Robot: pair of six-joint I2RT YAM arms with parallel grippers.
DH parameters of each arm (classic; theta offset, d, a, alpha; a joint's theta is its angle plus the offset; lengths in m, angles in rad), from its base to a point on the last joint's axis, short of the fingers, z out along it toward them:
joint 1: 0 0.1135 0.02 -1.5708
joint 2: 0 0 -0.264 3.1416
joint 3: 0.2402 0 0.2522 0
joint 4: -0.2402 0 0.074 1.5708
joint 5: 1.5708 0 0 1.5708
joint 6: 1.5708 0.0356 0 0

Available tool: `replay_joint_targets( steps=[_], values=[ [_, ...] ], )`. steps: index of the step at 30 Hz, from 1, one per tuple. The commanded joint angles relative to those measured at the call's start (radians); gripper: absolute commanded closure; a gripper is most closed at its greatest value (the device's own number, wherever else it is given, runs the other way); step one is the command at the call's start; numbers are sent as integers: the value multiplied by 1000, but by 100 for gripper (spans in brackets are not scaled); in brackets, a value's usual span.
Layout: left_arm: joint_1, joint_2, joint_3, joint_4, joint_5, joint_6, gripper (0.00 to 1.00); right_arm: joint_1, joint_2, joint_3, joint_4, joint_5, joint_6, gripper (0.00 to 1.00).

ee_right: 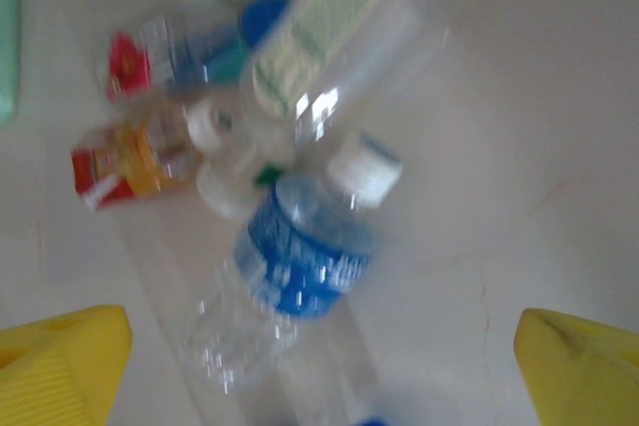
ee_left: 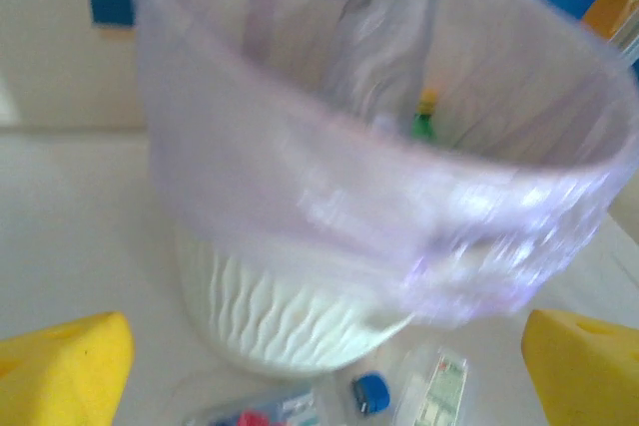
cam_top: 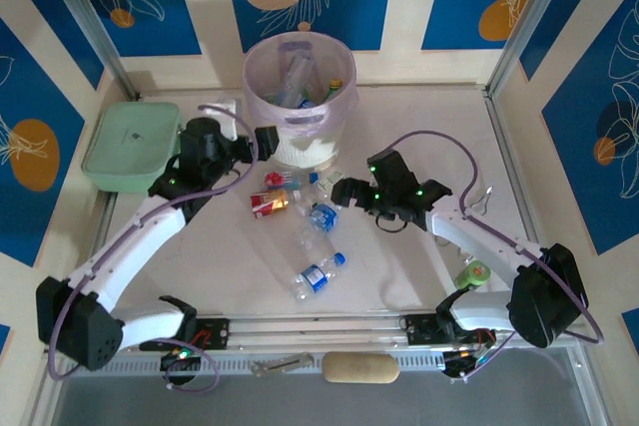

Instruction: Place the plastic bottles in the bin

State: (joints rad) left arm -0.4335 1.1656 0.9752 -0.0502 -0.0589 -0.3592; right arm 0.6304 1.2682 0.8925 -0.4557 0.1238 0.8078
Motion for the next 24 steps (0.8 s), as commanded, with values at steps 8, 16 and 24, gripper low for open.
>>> replay_joint_targets(
  steps=[8, 16, 24],
  values=[
    [49, -160, -288, 53, -38, -214, 1, 315, 70, 22, -306, -40, 277, 1],
    [65, -159, -296, 65, -10, -203, 1, 451, 211, 118, -360, -74, 251, 1],
    [81, -201, -309, 26, -10, -199, 1, 515, 378, 216, -316, -103, 146, 1]
  ],
)
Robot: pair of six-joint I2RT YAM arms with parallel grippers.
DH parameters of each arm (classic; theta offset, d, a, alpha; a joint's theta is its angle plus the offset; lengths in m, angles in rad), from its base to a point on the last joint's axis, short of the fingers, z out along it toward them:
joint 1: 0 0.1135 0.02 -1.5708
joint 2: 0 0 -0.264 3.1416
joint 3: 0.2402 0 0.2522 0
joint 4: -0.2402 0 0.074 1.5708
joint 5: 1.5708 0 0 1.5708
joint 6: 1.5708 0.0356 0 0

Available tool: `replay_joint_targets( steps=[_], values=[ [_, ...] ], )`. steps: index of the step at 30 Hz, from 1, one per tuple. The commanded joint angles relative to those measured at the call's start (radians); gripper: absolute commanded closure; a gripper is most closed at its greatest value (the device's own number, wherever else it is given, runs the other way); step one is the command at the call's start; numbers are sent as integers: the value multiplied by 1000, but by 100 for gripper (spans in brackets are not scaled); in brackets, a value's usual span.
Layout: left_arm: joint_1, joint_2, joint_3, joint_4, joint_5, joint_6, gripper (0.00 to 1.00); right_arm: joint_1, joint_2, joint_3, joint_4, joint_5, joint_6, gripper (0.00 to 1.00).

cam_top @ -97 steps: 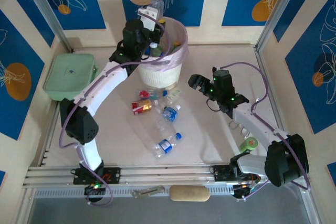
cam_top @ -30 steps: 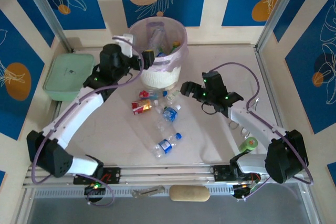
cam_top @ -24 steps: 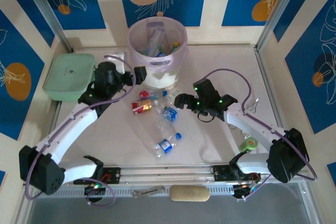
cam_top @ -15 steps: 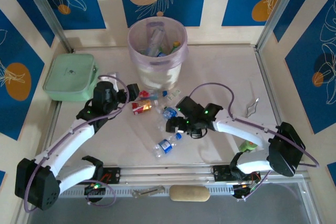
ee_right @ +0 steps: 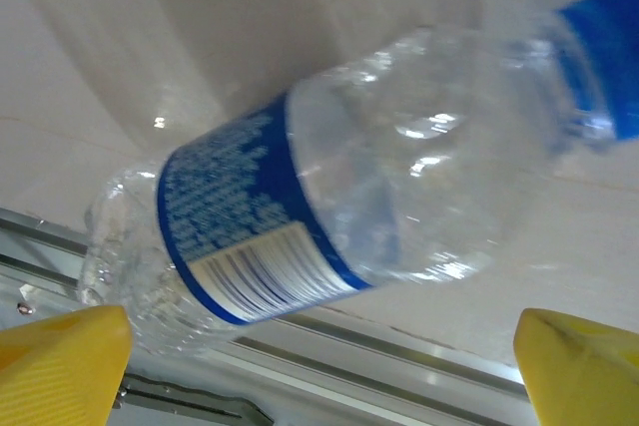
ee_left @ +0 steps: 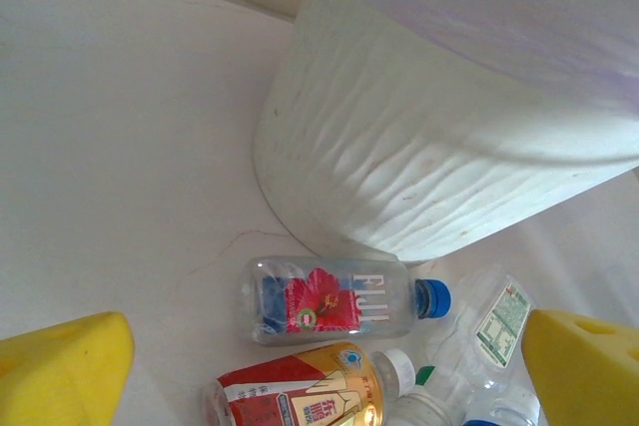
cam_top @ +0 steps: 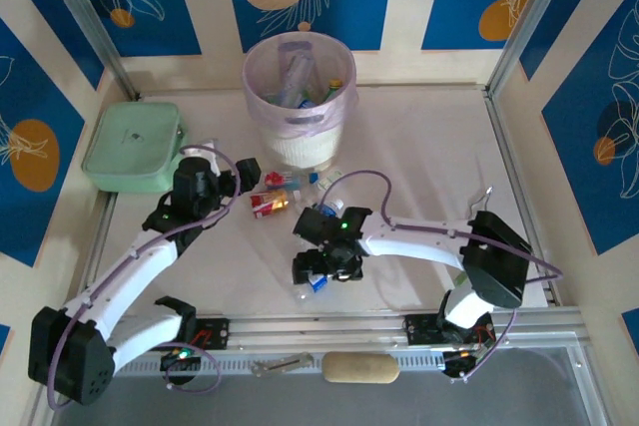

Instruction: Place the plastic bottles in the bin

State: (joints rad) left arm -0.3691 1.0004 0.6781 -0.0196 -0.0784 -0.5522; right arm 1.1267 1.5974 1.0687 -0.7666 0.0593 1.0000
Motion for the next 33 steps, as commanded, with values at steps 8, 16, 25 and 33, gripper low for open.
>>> replay_joint_targets(
  steps=[8, 16, 25, 33],
  values=[
    [24, -62, -2, -32, 2, 0, 1, 30, 140, 108, 11, 15, -104, 1],
    [26, -67, 1, -43, 4, 0, 1, 39, 238, 196, -22, 90, -142, 1],
    [29, -80, 3, -59, -4, 5, 1, 42, 306, 241, -43, 120, -174, 6],
    [33, -97, 1, -78, -23, 11, 1, 37, 305, 231, -33, 119, -177, 20]
  ],
)
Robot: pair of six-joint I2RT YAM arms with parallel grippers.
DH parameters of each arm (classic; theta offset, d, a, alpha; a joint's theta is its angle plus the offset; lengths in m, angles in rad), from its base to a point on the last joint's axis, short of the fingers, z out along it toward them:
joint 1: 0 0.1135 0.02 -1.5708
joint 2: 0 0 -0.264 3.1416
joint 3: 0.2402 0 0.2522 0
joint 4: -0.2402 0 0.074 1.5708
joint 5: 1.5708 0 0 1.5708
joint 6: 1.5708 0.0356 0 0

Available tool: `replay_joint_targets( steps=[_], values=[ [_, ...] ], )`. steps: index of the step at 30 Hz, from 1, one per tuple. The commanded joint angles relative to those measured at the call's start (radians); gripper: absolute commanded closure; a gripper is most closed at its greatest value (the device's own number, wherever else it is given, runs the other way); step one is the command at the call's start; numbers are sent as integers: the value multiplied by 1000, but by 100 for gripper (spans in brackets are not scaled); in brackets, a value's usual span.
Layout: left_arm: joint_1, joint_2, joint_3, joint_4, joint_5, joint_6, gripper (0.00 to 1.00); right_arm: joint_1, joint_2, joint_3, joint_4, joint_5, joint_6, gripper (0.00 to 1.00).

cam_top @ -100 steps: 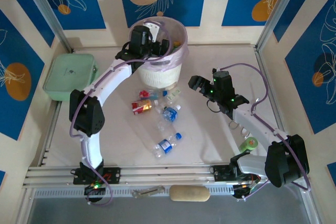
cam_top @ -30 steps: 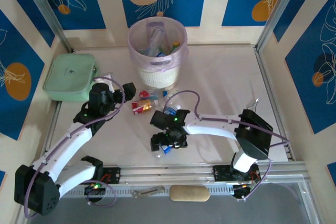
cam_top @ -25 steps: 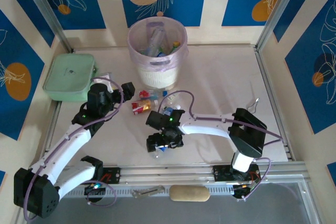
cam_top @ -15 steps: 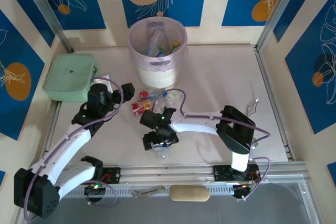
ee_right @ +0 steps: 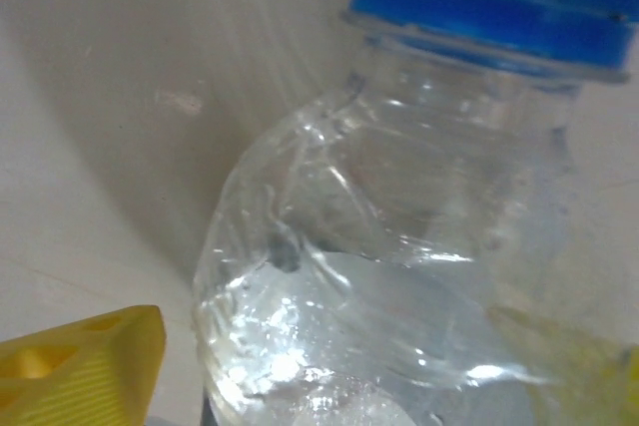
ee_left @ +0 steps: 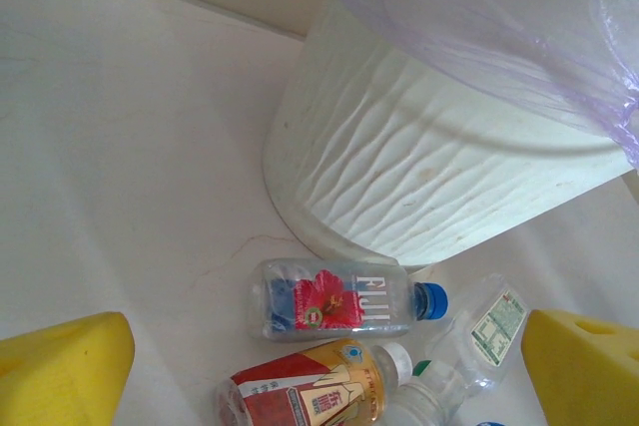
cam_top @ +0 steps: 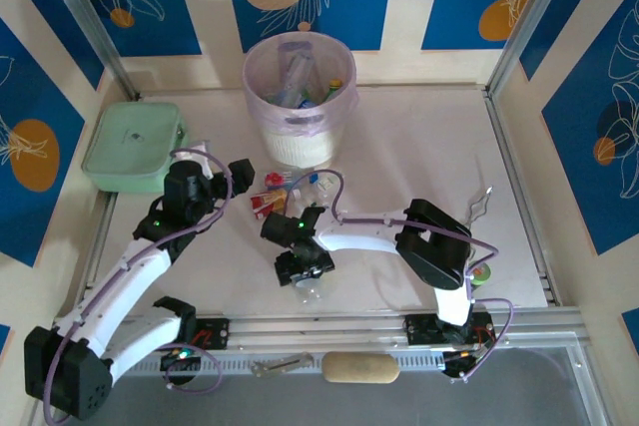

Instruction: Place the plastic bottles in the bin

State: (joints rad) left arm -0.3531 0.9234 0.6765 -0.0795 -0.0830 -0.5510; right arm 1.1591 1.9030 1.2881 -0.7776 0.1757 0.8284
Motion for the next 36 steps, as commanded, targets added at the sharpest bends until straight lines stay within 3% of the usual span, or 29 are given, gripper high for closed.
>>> replay_joint_targets(
  steps=[1, 11, 22, 31, 36],
  values=[
    [18, -22, 0, -20, -18, 9, 1, 4, -2, 10, -21, 5, -6, 23],
    [32, -27, -22, -15, -15, -3, 0, -15, -62, -14, 37, 32, -47, 44],
    [86, -12, -50, 19, 4, -42, 1, -143, -262, 16, 172, -50, -270, 48],
    [182, 37, -129, 108, 107, -162, 1, -299, -412, 43, 314, -242, -367, 50],
    [218, 106, -179, 193, 181, -243, 0, -394, -428, 124, 330, -287, -412, 50]
  ],
)
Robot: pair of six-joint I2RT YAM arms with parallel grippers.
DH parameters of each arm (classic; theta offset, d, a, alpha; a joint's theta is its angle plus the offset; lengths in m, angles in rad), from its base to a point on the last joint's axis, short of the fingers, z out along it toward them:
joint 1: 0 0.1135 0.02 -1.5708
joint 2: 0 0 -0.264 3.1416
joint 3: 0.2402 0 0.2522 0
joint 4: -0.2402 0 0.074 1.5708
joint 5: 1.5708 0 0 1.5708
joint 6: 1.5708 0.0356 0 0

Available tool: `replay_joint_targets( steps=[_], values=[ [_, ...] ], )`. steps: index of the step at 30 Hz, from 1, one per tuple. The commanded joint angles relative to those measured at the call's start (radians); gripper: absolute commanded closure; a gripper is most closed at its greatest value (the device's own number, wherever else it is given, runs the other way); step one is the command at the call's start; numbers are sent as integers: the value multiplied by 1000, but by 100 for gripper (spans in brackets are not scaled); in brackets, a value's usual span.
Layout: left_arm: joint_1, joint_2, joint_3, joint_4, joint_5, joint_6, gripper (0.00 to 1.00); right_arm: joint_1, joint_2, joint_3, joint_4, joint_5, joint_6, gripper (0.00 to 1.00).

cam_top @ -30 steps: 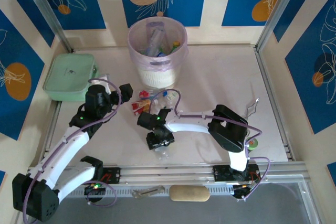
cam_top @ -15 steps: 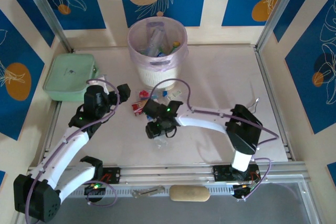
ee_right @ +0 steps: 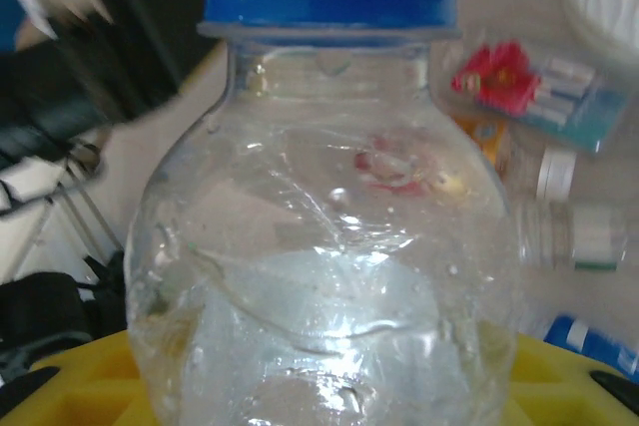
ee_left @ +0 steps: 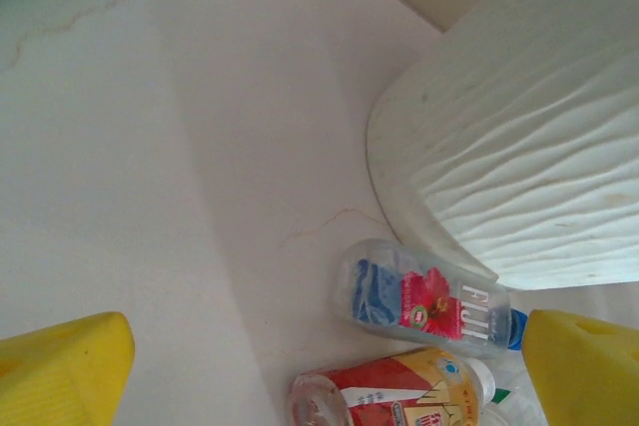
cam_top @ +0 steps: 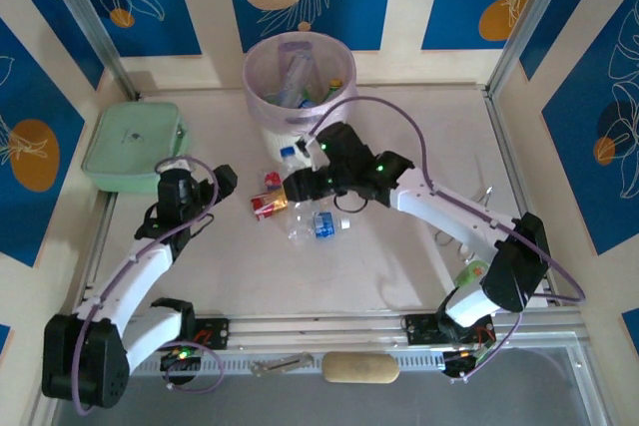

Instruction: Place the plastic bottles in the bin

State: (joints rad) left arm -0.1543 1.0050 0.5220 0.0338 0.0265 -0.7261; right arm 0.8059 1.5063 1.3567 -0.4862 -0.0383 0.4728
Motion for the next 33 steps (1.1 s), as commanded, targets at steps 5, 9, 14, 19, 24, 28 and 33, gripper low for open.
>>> replay_joint_targets(
  steps=[5, 9, 14, 19, 24, 28, 33],
  values=[
    [30, 101, -27, 138, 161, -99, 1, -124, -18, 166, 81, -104, -86, 50],
    [30, 149, 3, 143, 242, -77, 1, -183, 17, 273, 102, -69, -108, 50],
    [30, 169, 35, 116, 306, -27, 0, -271, 95, 388, 132, -38, -114, 51],
    [30, 147, 38, 77, 310, 6, 0, -362, 234, 535, 121, 26, -101, 51],
    [30, 103, 32, 21, 281, 46, 1, -384, 367, 696, 60, 73, -138, 51],
    [30, 87, 29, 3, 267, 64, 1, -383, 467, 826, -8, 125, -189, 51],
    [30, 99, 26, 12, 273, 61, 0, -370, 594, 993, -150, 192, -251, 50]
  ],
)
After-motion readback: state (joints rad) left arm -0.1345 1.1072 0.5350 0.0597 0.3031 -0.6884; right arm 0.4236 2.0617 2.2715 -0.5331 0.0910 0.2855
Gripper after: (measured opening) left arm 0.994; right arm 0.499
